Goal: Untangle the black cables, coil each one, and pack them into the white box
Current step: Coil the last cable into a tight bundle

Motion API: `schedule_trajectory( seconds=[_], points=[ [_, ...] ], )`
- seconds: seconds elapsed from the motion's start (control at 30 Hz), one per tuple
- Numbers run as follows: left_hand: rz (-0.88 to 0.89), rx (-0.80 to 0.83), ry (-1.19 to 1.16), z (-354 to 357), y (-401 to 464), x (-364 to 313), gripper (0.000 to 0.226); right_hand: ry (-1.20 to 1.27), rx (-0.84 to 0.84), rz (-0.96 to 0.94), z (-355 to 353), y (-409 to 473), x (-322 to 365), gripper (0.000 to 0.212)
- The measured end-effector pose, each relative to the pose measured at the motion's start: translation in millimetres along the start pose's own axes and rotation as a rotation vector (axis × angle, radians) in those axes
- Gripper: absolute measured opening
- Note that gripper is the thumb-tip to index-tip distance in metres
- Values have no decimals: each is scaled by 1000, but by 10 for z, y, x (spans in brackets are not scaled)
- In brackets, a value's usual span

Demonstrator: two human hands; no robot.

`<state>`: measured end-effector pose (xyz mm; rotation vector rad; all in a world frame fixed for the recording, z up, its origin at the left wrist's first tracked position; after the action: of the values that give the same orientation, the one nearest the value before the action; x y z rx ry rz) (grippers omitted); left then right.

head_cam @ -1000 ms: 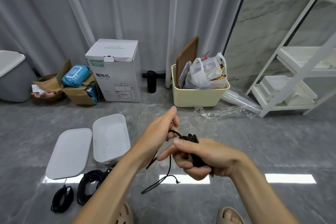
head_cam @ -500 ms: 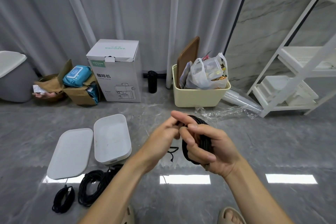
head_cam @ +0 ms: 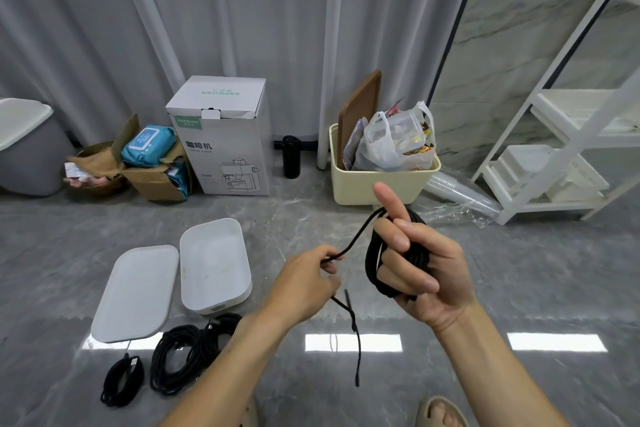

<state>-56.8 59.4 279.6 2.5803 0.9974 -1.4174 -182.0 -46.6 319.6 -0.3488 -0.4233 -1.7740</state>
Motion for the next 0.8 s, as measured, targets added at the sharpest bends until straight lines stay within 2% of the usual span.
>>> schedule_trajectory(
  seconds=[0.1,0.23,0.37,0.47,0.53,0.63,0.73,0.8],
  points=[
    [-28,-38,-116,-14,18,-4,42,44,-4,-16,4,-2,27,45],
    [38,-48,-151,-39,17,1,51,93,-4,-56,23,-4,55,44],
    [104,-171,138,-94,27,33,41,122,11,-90,41,-20,90,44],
    [80,-216,246,-143,48,97,28,133,8,-115,53,-31,111,45],
    [25,-204,187,-170,61,109,30,136,-7,-138,58,-34,137,45],
    [-49,-163,-83,-192,51,58,28,141,-27,-162,60,-38,171,44],
    [2,-187,-2,-176,82,45,21,137,-39,-152,68,-30,169,42],
    [17,-155,46,-137,80,62,35,121,-45,-125,78,-22,141,41]
  ],
)
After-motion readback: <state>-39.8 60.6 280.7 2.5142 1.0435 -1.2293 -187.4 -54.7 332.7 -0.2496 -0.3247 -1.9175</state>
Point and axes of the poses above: each hand's wrist, its own y-axis towards the middle knuckle, its own z-axis out of the palm, x = y × z, the point moved 1 cm from there along y, towards the middle knuckle, and after that the axes turned 6 degrees about -x, right-handed, at the moved point
